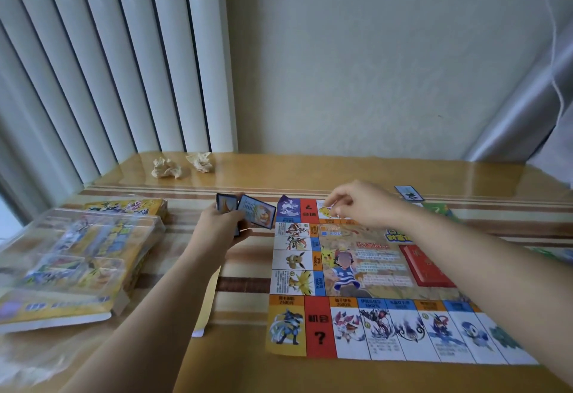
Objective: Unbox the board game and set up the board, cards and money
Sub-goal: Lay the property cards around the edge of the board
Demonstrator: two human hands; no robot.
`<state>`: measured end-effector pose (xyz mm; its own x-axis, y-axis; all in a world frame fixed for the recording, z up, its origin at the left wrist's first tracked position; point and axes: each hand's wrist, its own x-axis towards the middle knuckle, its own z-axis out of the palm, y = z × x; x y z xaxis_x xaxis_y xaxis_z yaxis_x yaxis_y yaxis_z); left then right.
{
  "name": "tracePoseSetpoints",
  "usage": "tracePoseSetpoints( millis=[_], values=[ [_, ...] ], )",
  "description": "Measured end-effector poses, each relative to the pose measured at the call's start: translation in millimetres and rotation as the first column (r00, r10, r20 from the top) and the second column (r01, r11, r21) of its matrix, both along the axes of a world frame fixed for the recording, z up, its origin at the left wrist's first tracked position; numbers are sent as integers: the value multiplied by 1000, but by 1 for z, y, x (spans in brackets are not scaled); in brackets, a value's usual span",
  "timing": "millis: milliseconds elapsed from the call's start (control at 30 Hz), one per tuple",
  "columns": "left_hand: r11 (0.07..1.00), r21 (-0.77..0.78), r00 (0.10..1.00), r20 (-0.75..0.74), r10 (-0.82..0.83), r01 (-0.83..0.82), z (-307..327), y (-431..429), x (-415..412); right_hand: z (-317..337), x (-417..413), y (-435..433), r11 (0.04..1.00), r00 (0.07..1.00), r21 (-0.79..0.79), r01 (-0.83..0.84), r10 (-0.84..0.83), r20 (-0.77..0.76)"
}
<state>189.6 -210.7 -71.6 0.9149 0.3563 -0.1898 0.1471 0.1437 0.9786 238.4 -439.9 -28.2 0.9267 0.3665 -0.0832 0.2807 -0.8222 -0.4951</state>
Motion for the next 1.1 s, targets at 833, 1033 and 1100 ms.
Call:
tracePoseSetpoints(
  millis=[833,1033,1100],
  values=[
    [883,301,877,212,-431,361,59,-208,72,46,29,-177,778,898,485,400,-439,-37],
    [281,904,806,-106,-583,322,12,-216,119,-17,94,-216,703,770,363,611,-635,-66],
    [131,939,782,-183,-596,319,1,-220,128,-35,113,-217,727,776,310,612,-628,-60]
  ],
)
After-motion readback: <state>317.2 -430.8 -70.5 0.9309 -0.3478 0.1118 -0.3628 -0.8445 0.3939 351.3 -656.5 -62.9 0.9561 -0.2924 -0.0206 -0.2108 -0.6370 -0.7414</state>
